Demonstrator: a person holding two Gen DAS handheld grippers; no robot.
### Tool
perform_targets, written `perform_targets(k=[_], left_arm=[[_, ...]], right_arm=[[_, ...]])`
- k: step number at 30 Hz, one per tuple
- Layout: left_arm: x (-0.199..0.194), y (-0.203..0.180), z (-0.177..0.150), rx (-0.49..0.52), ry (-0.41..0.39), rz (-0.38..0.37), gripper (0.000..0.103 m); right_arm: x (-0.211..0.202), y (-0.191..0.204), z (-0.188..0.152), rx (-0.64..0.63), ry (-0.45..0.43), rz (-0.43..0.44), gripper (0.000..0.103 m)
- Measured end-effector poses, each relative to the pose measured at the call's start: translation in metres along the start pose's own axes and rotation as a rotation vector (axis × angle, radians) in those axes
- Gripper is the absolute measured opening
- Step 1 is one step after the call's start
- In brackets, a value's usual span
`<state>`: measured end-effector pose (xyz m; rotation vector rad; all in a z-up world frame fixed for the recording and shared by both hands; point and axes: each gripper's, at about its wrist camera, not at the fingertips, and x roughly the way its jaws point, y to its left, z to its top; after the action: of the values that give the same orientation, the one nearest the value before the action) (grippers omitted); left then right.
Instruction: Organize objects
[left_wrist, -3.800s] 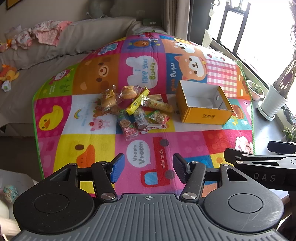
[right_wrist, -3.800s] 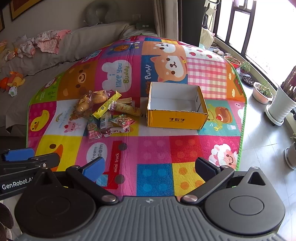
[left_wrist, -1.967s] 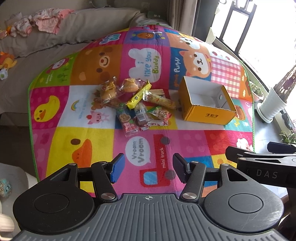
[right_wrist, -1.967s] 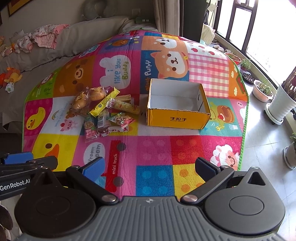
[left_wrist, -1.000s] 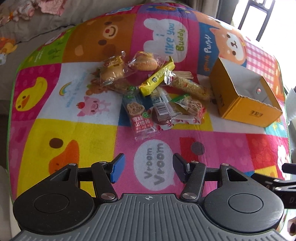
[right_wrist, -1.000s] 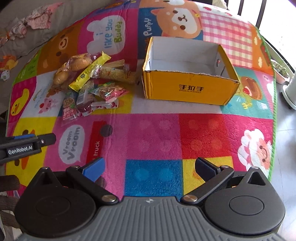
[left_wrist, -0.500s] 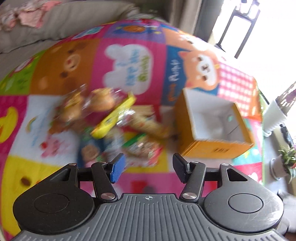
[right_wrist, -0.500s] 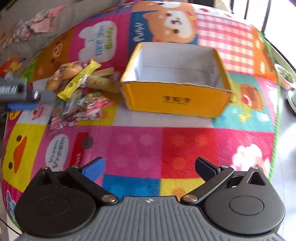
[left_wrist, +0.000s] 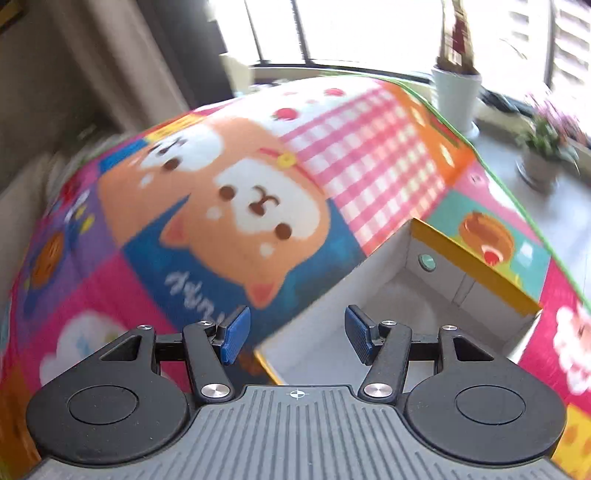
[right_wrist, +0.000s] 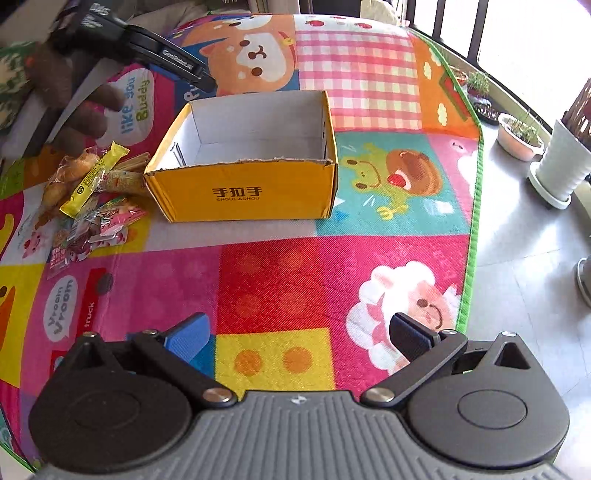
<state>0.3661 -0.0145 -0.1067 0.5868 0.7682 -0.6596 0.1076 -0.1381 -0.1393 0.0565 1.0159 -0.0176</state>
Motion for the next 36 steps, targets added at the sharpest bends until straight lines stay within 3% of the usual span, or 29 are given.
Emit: perform_targets(k=[2, 5, 8, 10, 15, 16, 18, 19, 22, 28, 30, 33, 36], left_arm=[[0.021, -0.001, 0.017, 0.168, 0.046, -0.023, 0.062], [0.048, -0.002, 0.037, 0.276, 0.108, -0.066, 0.062], [0.068, -0.008, 0.058, 0.251, 0.184, -0.191, 0.064], [0.076, -0.018, 0.064, 0.257, 0.218, -0.237, 0.064], [0.106, -0.042, 0.059, 0.269, 0.278, -0.174, 0.063], [0.111, -0.042, 0.056, 0.249, 0.291, -0.158, 0.061], [0.115, -0.036, 0.048, 0.145, 0.308, -0.162, 0.043], [0.114, -0.031, 0.042, 0.063, 0.322, -0.183, 0.039], [0.097, -0.024, 0.019, -0.074, 0.326, -0.228, 0.039], [0.028, -0.046, -0.047, -0.206, 0.349, -0.323, 0.036], [0.004, -0.056, -0.075, -0.247, 0.358, -0.313, 0.039], [-0.027, -0.061, -0.112, -0.294, 0.351, -0.228, 0.039], [-0.060, -0.047, -0.150, -0.460, 0.346, -0.207, 0.040]], right_arm=[[-0.002, -0.009, -0.001, 0.007, -0.007, -0.005, 0.103], [0.001, -0.022, -0.008, 0.053, 0.019, -0.010, 0.103], [0.004, -0.031, -0.016, 0.080, 0.050, -0.024, 0.103], [0.003, -0.037, -0.019, 0.104, 0.060, -0.023, 0.103], [0.008, -0.044, -0.020, 0.147, 0.067, -0.031, 0.103], [0.010, -0.044, -0.019, 0.151, 0.067, -0.033, 0.103], [0.013, -0.044, -0.018, 0.159, 0.063, -0.029, 0.103], [0.015, -0.044, -0.017, 0.162, 0.063, -0.023, 0.103], [0.022, -0.040, -0.016, 0.156, 0.074, -0.005, 0.103], [0.034, -0.028, -0.006, 0.127, 0.071, 0.018, 0.103], [0.039, -0.022, -0.002, 0.117, 0.080, 0.017, 0.103], [0.044, -0.011, -0.001, 0.071, 0.090, 0.004, 0.103], [0.045, 0.004, -0.003, -0.002, 0.089, 0.019, 0.103]])
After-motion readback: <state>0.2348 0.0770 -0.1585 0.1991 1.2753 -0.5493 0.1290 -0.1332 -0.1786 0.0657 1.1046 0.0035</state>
